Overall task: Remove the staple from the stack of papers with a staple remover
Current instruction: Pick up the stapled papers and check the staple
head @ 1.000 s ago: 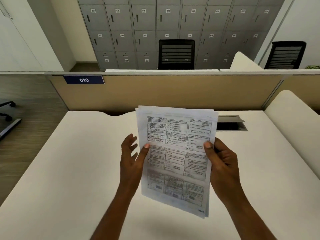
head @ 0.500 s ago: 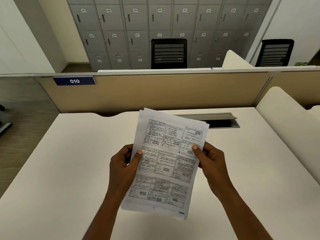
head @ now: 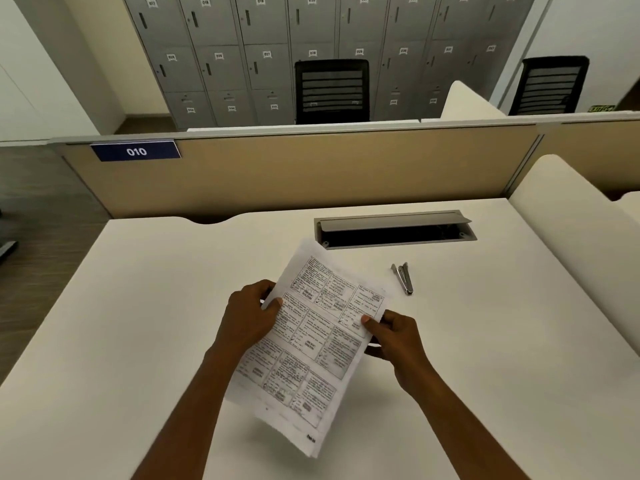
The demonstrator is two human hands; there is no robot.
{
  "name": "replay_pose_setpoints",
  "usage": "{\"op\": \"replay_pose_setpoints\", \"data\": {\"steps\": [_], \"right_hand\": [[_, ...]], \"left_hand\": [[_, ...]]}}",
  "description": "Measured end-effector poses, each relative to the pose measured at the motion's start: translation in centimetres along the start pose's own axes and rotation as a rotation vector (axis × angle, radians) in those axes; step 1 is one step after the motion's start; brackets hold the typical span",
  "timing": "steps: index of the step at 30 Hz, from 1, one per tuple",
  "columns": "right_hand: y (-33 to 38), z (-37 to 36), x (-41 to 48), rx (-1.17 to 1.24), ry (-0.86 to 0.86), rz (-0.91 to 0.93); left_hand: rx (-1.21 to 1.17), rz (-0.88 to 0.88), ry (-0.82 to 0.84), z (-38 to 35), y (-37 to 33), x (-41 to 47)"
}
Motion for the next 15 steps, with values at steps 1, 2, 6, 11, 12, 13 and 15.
{"op": "replay_pose_setpoints", "data": {"steps": [1,2,6,11,12,13,15], "right_hand": [[-1.0,0.1,0.0,-0.001,-0.009,-0.024],[-2.0,0.1,0.1,-0.001,-0.02,-0.048],[-6.0,0.4,0.5,0.005,-0.115,-0.143],[-10.1,0.7,1.0,-0.016,-0.205,-0.213],[-10.8,0.7,1.1,-0.016,-0.222,-0.225],[-11.4,0.7,1.1,-0.016,-0.239,-0.234],[-12.3,0.7,1.2,-0.005,-0.262,-0.243]], "left_hand": [[0.024,0.003,0.016,-0.6,0.2,0.5],[0.05,0.008,0.035,-1.1,0.4,1.0],[0.153,0.036,0.126,-3.7,1.1,2.8],[0.237,0.083,0.151,-6.7,2.5,4.0],[0.253,0.085,0.151,-7.3,2.7,4.1],[0.273,0.082,0.15,-7.9,2.9,4.2],[0.357,0.061,0.122,-9.2,3.3,4.0]]}}
Point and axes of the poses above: each hand's wrist, its own x-axis towards the middle knuckle, its own z-axis out of the back of the hand, y = z × x, the point moved 5 cm from there along x, towards the middle knuckle, and after that the axes turned 12 degrees about z, right-handed, at the moved point
